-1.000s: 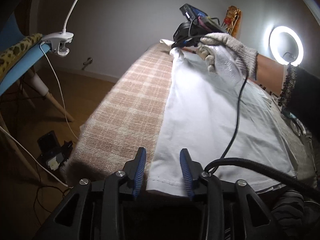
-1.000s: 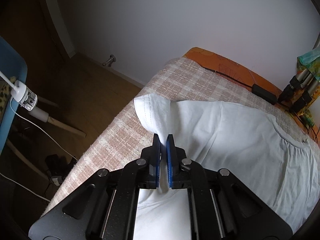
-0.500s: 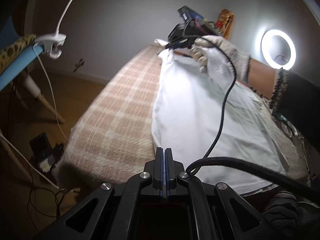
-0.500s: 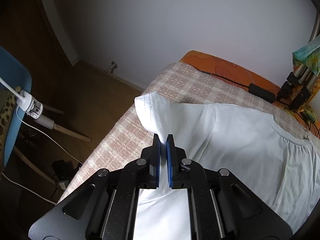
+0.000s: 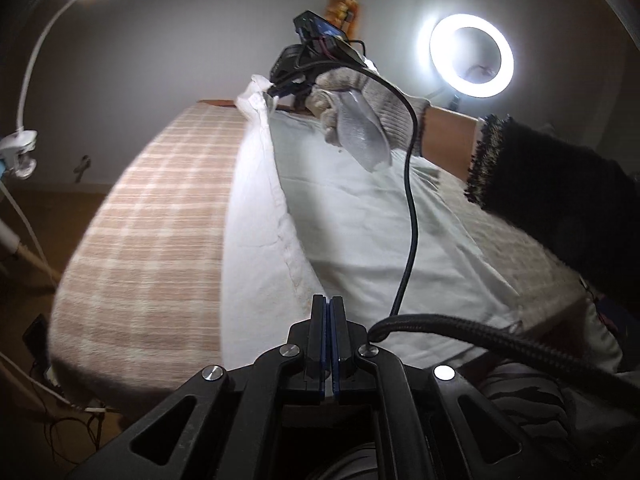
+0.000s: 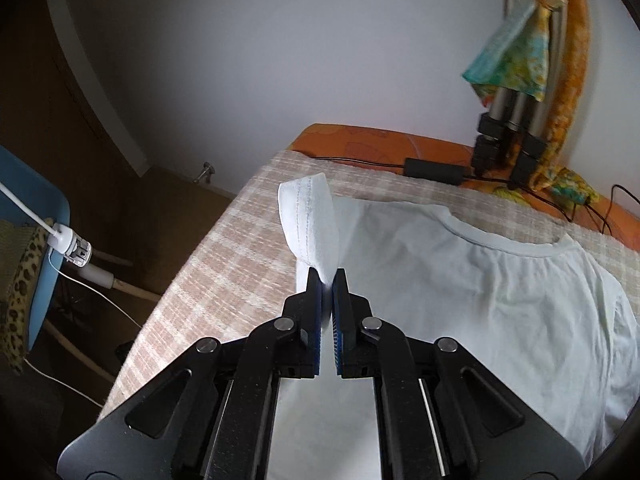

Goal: Fold small clothes
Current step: 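Grasp the shirt side with the right tool and fold it inward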

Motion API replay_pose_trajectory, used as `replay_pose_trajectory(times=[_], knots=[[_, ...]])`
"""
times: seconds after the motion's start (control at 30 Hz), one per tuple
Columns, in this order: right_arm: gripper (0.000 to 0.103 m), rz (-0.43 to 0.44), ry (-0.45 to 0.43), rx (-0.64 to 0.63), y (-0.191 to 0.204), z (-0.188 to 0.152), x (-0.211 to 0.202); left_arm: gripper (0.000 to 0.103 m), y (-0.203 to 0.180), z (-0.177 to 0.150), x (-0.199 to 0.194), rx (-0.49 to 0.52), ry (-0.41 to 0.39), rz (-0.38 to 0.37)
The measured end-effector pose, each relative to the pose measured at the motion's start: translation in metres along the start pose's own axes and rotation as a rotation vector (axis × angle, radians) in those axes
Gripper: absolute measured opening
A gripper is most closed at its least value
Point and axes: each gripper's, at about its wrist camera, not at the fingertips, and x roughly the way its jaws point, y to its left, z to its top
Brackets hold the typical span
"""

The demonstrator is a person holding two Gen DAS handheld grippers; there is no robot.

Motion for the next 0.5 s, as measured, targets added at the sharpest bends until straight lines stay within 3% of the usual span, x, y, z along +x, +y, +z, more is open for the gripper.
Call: replay_pose_trajectory(times=[0.3, 0.33, 0.4, 0.43, 0.47, 0.5], knots=[[0.006, -0.125, 0.051, 0.082, -0.070, -0.027, 0.007, 0.001, -0.032, -0.003, 0.048, 0.081, 0.136, -0.054], [0.006, -0.152, 0.051, 0.080, -0.073, -0.027, 0.008, 0.005, -0.033, -0.003, 0.049, 0.082, 0.144, -0.063], [0.006, -0.195, 0.077, 0.095, -0.080, -0.030, 0.012, 0.025, -0.036, -0.002, 0.049, 0.090, 0.148, -0.061], [0.006, -0.199, 0.090, 0.106, -0.083, -0.031, 0.014, 0.028, -0.038, -0.003, 0.048, 0.095, 0.143, -0.059], [0.012, -0.195, 0.097, 0.115, -0.085, -0.031, 0.015, 0.029, -0.039, -0.003, 0.046, 0.098, 0.138, -0.054], [0.024, -0.195, 0.096, 0.116, -0.086, -0.031, 0.013, 0.029, -0.040, -0.003, 0.043, 0.101, 0.133, -0.048]])
